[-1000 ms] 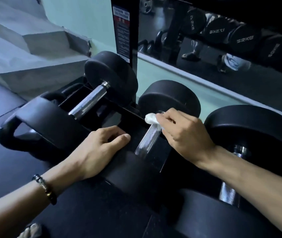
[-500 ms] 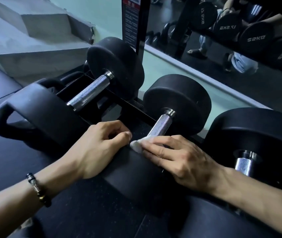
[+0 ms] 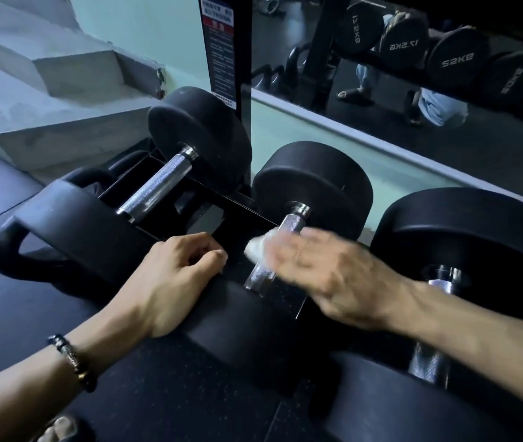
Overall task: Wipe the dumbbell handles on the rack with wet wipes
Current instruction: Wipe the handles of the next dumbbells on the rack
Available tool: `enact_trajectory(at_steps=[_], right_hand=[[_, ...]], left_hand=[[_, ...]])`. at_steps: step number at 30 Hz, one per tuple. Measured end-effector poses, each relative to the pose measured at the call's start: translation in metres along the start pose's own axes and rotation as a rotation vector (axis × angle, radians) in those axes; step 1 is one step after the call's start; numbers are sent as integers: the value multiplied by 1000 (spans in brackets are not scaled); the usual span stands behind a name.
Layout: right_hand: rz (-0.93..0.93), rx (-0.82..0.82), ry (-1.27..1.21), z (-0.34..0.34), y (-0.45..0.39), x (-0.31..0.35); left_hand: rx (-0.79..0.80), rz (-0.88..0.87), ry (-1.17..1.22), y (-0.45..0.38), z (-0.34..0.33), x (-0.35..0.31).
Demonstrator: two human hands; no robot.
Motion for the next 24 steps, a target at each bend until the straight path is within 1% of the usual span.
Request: enact_trajectory(at_steps=[2,3,6,7,10,11,14,15,16,18,19,20,23,24], right_hand=[[132,63,-45,-9,7,20],[156,84,-31,-9,9,17],[70,57,42,-4,5,-7],[69,62,42,-4,3,-4],[139,109,-30,-12,6,21],[125,101,-16,-10,5,17],[-88,38,61,3,-8,-21],[-129,20,62,5,-11,-22],[-120,7,52,2,-13,-15],[-30,37,-5,-6,-9,11],[8,42,-11,-7,-6,16],[5,34,3,-2,-6,10],[-168,19,86,6,-8,-26],[-180,23,104,6,-8,-24]], left_hand=[[4,-9,-7,0,0,0],[9,-12,-10,-1,0,0],[4,-14,-29,-1,0,1],[-8,-8,-41,-1,0,2],[-41,6,-85,-1,2,3],[-48,7,-97,-1,3,3],[-57,15,-108,-1,3,2],[-56,17,-105,0,3,2],[-56,16,-101,0,3,2],[-54,18,-99,-1,2,3],[-53,17,-100,-1,2,4],[-50,19,-99,-1,2,4],[-56,19,-93,0,2,4],[-60,20,-92,0,3,4]])
Point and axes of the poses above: each hand's wrist, its own y-axis away from the middle knuckle, its own z-axis out of the back of the hand, x = y × z, the point moved 6 cm from there along -y, towards the middle knuckle, and after that the axes turned 5 degrees about -x, right-handed, at the moved point
